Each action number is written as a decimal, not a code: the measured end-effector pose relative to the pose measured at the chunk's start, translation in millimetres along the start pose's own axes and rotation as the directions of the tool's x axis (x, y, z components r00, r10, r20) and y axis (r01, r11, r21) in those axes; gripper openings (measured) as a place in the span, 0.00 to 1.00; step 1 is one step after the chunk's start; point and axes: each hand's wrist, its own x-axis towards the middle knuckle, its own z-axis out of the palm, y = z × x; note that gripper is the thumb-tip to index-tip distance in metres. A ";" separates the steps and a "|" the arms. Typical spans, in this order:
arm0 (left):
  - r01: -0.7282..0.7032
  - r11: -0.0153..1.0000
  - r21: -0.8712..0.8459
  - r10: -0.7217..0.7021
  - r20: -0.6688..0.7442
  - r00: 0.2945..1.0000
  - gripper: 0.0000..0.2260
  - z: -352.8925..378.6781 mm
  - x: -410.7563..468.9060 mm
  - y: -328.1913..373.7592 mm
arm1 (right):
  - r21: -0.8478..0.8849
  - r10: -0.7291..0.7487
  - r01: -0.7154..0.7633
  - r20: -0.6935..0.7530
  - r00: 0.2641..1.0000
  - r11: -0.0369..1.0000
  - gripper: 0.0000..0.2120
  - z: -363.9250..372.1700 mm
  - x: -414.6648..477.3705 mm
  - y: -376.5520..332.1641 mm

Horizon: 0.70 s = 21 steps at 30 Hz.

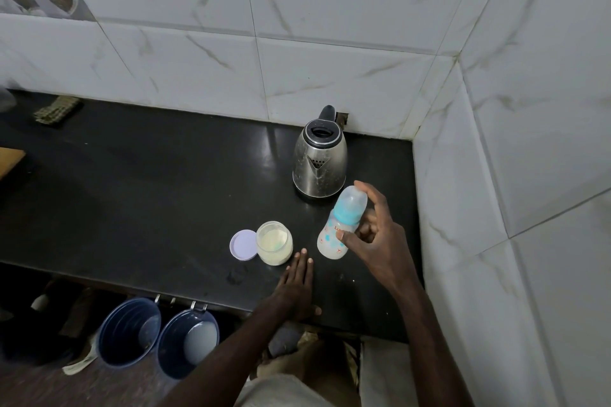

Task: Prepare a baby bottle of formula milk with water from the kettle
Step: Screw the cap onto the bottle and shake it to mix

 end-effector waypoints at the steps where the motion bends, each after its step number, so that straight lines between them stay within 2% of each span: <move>1: 0.002 1.000 0.000 -0.002 0.000 1.000 0.53 0.0 0.4 0.0 | 0.000 -0.007 0.007 0.006 1.000 1.000 0.43 -0.8 -0.1 -0.5; 7: 0.006 1.000 -0.002 -0.006 0.007 1.000 0.53 0.6 1.4 -0.4 | -0.009 -0.026 0.026 0.010 1.000 1.000 0.44 -2.2 1.2 -0.6; 10: 0.003 1.000 -0.007 -0.003 0.006 1.000 0.53 -0.3 1.1 -0.5 | 0.021 -0.032 0.033 -0.083 0.996 0.999 0.42 -2.0 0.3 -3.2; 12: 0.009 1.000 -0.012 -0.009 -0.017 1.000 0.53 2.0 0.2 0.1 | 0.163 0.038 0.005 -0.260 0.965 0.987 0.40 7.5 -0.5 -3.1; 14: 0.016 1.000 -0.012 -0.017 -0.030 0.999 0.52 4.2 -2.3 1.0 | 0.389 0.220 -0.060 -0.381 0.898 0.919 0.37 24.6 -1.6 -3.1; 16: 0.023 1.000 -0.005 -0.023 -0.017 1.000 0.51 2.2 -2.7 1.6 | 0.417 0.320 -0.166 -0.332 0.887 0.894 0.35 38.3 -4.3 -2.2; 18: 0.030 1.000 -0.002 -0.030 0.042 0.999 0.49 -4.2 -3.7 2.8 | 0.304 0.305 -0.249 -0.152 0.940 0.919 0.35 47.0 -9.6 -1.0; 19: 0.030 1.000 -0.003 -0.029 0.063 0.998 0.49 -7.0 -3.5 2.7 | 0.283 0.297 -0.256 -0.113 0.948 0.924 0.34 49.0 -12.5 -0.2; 21: 0.026 1.000 -0.012 -0.026 0.043 0.999 0.49 -5.3 -2.3 2.3 | 0.352 0.335 -0.254 -0.188 0.923 0.901 0.33 49.8 -15.7 0.3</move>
